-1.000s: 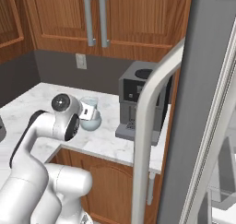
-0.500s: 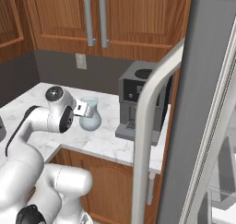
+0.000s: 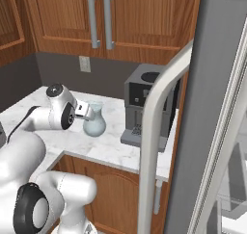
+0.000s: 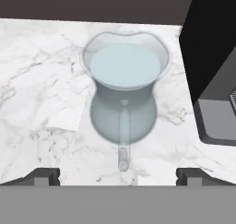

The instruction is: Move the water bottle and mustard from the second highest shelf to the top shelf to make space. Then, place the pitcher from the counter on the cleared second highest shelf.

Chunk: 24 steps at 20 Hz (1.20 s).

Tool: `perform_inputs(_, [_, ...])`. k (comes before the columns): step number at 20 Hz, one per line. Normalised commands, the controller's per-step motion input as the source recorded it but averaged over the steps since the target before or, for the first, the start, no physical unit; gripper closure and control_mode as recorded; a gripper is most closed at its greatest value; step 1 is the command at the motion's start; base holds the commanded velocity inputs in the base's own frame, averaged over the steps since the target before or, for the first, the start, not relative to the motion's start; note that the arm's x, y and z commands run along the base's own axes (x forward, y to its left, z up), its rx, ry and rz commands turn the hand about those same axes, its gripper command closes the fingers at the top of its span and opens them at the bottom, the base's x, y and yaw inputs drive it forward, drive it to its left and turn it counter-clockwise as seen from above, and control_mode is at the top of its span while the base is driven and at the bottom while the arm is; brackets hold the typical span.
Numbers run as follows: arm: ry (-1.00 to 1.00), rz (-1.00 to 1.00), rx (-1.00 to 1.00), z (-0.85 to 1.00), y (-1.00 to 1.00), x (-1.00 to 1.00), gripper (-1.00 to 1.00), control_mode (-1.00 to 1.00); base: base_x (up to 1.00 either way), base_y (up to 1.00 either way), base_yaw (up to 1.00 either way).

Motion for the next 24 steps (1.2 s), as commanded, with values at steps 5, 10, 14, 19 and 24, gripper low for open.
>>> perform_inputs(5, [0.0, 0.0, -0.04, -0.39, 0.02, 0.26, -1.0, -1.0, 0.0, 0.0, 0.0])
perform_inputs(10, [0.0, 0.0, -0.01, -0.38, 0.0, 0.24, -1.0, -1.0, 0.0, 0.0, 0.0])
perform_inputs(14, [0.0, 0.0, 0.0, -0.27, 0.0, 0.26, -1.0, -1.0, 0.0, 0.0, 0.0])
perform_inputs(19, [0.0, 0.0, 0.0, -0.19, 0.0, 0.28, -1.0, -1.0, 0.0, 0.0, 0.0])
perform_inputs(24, [0.0, 0.0, 0.0, -0.17, 0.0, 0.3, -1.0, -1.0, 0.0, 0.0, 0.0])
